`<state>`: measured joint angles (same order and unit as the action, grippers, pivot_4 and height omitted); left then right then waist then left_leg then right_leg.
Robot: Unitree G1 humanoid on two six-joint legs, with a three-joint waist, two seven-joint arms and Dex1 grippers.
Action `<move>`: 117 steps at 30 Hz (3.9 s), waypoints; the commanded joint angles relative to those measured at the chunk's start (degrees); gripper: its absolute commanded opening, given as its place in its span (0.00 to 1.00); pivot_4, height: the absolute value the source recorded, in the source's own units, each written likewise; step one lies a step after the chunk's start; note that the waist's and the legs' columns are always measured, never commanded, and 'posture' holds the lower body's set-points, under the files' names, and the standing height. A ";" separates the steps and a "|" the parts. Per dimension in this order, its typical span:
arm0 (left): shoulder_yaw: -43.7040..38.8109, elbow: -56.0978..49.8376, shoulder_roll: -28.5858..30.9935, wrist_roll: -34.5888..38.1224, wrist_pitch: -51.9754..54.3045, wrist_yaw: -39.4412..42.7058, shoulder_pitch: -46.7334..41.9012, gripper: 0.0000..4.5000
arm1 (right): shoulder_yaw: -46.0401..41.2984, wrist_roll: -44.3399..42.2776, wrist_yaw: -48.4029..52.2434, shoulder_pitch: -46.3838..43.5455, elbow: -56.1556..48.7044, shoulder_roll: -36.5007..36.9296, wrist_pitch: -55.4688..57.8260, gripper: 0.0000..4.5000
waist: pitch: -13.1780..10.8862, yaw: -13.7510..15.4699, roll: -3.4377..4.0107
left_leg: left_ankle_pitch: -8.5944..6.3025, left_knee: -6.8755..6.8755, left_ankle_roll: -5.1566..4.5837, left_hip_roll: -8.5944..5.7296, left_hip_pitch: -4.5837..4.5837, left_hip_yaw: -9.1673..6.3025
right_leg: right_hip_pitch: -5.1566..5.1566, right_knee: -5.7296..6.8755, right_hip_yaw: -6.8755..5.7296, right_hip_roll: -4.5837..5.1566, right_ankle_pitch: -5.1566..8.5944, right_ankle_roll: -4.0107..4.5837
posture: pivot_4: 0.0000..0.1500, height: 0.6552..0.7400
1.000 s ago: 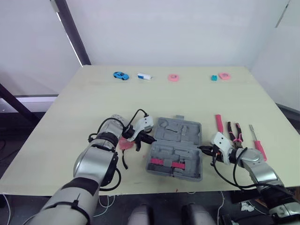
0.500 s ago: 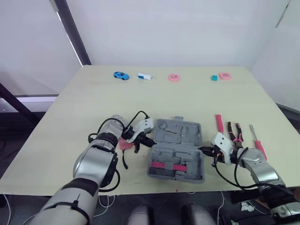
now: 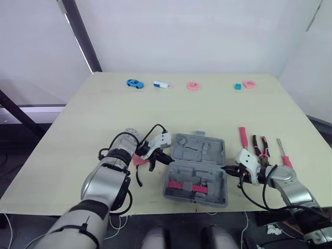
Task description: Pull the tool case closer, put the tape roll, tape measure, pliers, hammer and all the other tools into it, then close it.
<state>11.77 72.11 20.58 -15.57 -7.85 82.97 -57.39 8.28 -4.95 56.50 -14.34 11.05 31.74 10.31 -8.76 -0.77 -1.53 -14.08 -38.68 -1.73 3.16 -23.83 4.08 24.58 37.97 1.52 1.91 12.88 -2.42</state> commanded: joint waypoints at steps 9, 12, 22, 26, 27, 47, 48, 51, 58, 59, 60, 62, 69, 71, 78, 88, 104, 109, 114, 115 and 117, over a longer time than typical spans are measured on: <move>0.81 -8.31 -0.23 3.04 2.15 3.59 4.49 0.01 | 0.22 -1.87 2.08 -0.09 -3.16 -0.30 -0.42 0.00 | 0.00 -0.02 0.00 | 0.00 0.00 0.00 0.00 0.00 0.00 | 0.00 0.00 0.00 0.00 0.00 0.00 | 1.00 0.99; 1.08 -11.09 0.19 3.77 3.23 4.02 5.98 0.01 | 0.13 -1.91 2.33 0.05 -3.24 -0.19 -0.43 0.00 | 0.00 -0.01 0.00 | 0.00 0.00 0.00 0.00 0.00 -0.01 | 0.00 0.00 0.00 0.00 0.00 0.00 | 1.00 0.99; 1.62 -25.74 1.62 6.75 11.42 4.84 13.03 0.01 | 0.13 -2.45 3.21 1.09 -4.37 0.23 0.06 0.00 | 0.00 0.00 0.00 | 0.00 0.00 0.00 0.01 0.00 -0.01 | 0.00 0.00 0.00 0.00 0.00 0.00 | 1.00 0.99; 1.94 -29.94 2.41 7.38 13.75 4.67 15.23 0.01 | 0.23 -2.56 3.27 1.15 -4.53 0.35 0.24 0.00 | 0.00 0.00 0.01 | 0.00 -0.01 0.00 0.01 0.00 -0.01 | 0.00 0.01 0.00 0.01 0.00 0.00 | 1.00 0.99; 2.06 -30.47 2.58 7.49 14.06 4.56 15.49 0.01 | 0.27 -2.56 3.30 1.13 -4.53 0.37 0.24 0.00 | 0.00 0.01 0.01 | 0.00 -0.01 0.00 0.01 0.00 -0.01 | 0.00 0.01 0.01 0.01 0.00 0.00 | 1.00 0.99; 2.40 -35.19 6.32 9.86 17.31 3.58 17.30 0.01 | 2.22 -1.43 3.22 -1.89 -2.77 -2.56 -0.23 0.00 | 0.00 -0.05 0.01 | 0.00 -0.02 0.00 0.02 0.01 0.00 | 0.00 0.02 0.01 -0.01 0.00 0.01 | 1.00 0.99; 2.50 -35.69 6.50 10.03 17.63 3.52 17.53 0.01 | 2.23 -1.34 3.27 -1.99 -2.59 -2.63 -0.30 0.00 | 0.00 -0.02 0.01 | 0.00 -0.02 0.00 0.02 0.01 -0.01 | 0.00 0.02 0.00 -0.01 0.00 0.01 | 1.00 0.99; 2.86 -38.07 6.98 10.46 18.95 3.85 18.73 0.01 | 2.21 -1.15 3.40 -2.17 -2.14 -2.70 -0.50 0.00 | 0.00 -0.01 0.01 | 0.00 -0.02 0.00 0.02 0.01 0.00 | 0.00 0.02 0.01 0.00 0.00 0.01 | 1.00 0.99; 3.53 -42.29 7.49 11.38 21.60 3.44 20.89 0.01 | 2.39 -1.13 4.32 -2.18 -1.70 -2.10 -0.26 0.00 | 0.00 0.08 0.01 | 0.00 -0.03 0.00 0.02 0.00 0.00 | 0.00 0.02 0.00 0.00 0.00 0.01 | 1.00 0.99; 3.63 -42.71 7.49 11.46 21.89 3.47 21.13 0.01 | 2.44 -1.12 4.44 -2.11 -1.75 -2.02 -0.15 0.00 | 0.00 0.06 0.01 | 0.00 -0.03 0.00 0.02 0.00 0.00 | 0.00 0.02 0.00 0.00 0.00 0.01 | 1.00 0.99; 3.72 -43.09 7.54 11.50 22.11 3.52 21.35 0.01 | 2.54 -1.12 4.58 -2.00 -1.89 -1.94 0.03 0.00 | 0.00 0.05 0.01 | 0.00 -0.03 0.00 0.02 0.00 0.01 | 0.00 0.02 0.01 0.00 0.00 0.01 | 1.00 0.99; 3.82 -43.68 7.64 11.54 22.53 3.58 21.65 0.01 | 2.67 -1.21 4.84 -1.80 -2.17 -1.78 0.38 0.00 | 0.00 0.09 0.01 | 0.00 -0.03 0.00 0.02 0.00 0.01 | 0.00 0.01 0.01 0.00 0.00 0.01 | 1.00 0.99; 5.01 -45.27 8.21 11.57 22.88 3.90 22.92 0.01 | 2.76 -1.41 5.48 -0.93 -3.31 -1.02 1.49 0.00 | 0.00 0.09 0.01 | 0.00 -0.03 0.00 0.02 0.00 0.01 | 0.00 0.01 0.01 0.01 0.00 0.01 | 1.00 0.99; 5.33 -45.73 8.21 11.75 23.08 3.77 23.26 0.01 | 2.72 -1.57 5.66 -0.54 -3.91 -0.71 1.97 0.00 | 0.00 0.11 0.01 | 0.00 -0.03 0.00 0.02 0.00 0.01 | 0.00 0.02 0.00 0.01 0.00 0.01 | 1.00 0.99; 6.45 -46.80 8.75 12.08 23.15 3.83 24.36 0.01 | 2.86 -2.04 5.94 0.72 -5.96 -0.07 3.61 0.00 | 0.01 0.10 0.02 | 0.00 -0.03 0.00 0.02 0.01 0.01 | -0.01 0.01 0.01 0.01 0.01 0.01 | 1.00 0.99; 8.24 -49.71 9.31 12.68 24.00 4.12 26.53 0.01 | 3.33 -3.27 6.73 2.98 -10.04 1.29 7.15 0.00 | 0.02 0.14 0.03 | 0.00 -0.03 0.00 0.02 0.02 0.01 | -0.02 0.01 0.01 0.01 0.01 0.01 | 1.00 0.99; 9.60 -51.00 11.06 12.73 24.06 4.80 27.62 0.01 | 4.24 -4.11 7.20 4.33 -12.54 1.49 9.76 0.00 | 0.03 0.09 0.04 | 0.00 -0.03 0.00 0.02 0.04 0.00 | -0.02 0.01 0.01 0.01 0.02 0.02 | 1.00 0.99; 9.95 -51.77 11.46 13.20 24.39 4.85 27.92 0.01 | 4.60 -4.26 7.20 4.50 -13.24 1.22 10.38 0.00 | 0.03 0.07 0.04 | 0.00 -0.03 0.00 0.03 0.04 0.00 | -0.02 0.01 0.00 0.01 0.02 0.02 | 1.00 0.99; 10.13 -52.96 11.97 13.74 25.17 4.99 28.33 0.01 | 4.89 -4.58 7.53 4.87 -14.13 1.23 11.22 0.00 | 0.03 0.06 0.03 | 0.00 -0.03 0.00 0.03 0.04 0.00 | -0.02 0.01 0.00 0.00 0.03 0.02 | 1.00 0.99; 10.17 -53.17 12.09 13.86 25.35 5.02 28.38 0.01 | 4.95 -4.64 7.63 4.92 -14.29 1.27 11.43 0.00 | 0.03 0.06 0.04 | 0.00 -0.03 0.00 0.03 0.04 0.00 | -0.02 0.01 0.01 0.00 0.02 0.02 | 1.00 0.99; 10.28 -53.22 12.25 13.95 25.41 4.98 28.34 0.01 | 4.97 -4.66 7.72 4.92 -14.46 1.28 11.72 0.00 | 0.03 0.07 0.04 | 0.00 -0.03 0.00 0.03 0.04 0.00 | -0.02 0.01 0.00 0.01 0.03 0.03 | 1.00 0.99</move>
<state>19.74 20.76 33.82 -2.76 17.25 86.44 -29.83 11.01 -7.21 62.28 -9.47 -0.04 33.97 22.28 -8.73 -0.70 -1.49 -14.08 -38.72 -1.73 3.20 -23.79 4.08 24.56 37.98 1.52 1.91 12.90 -2.39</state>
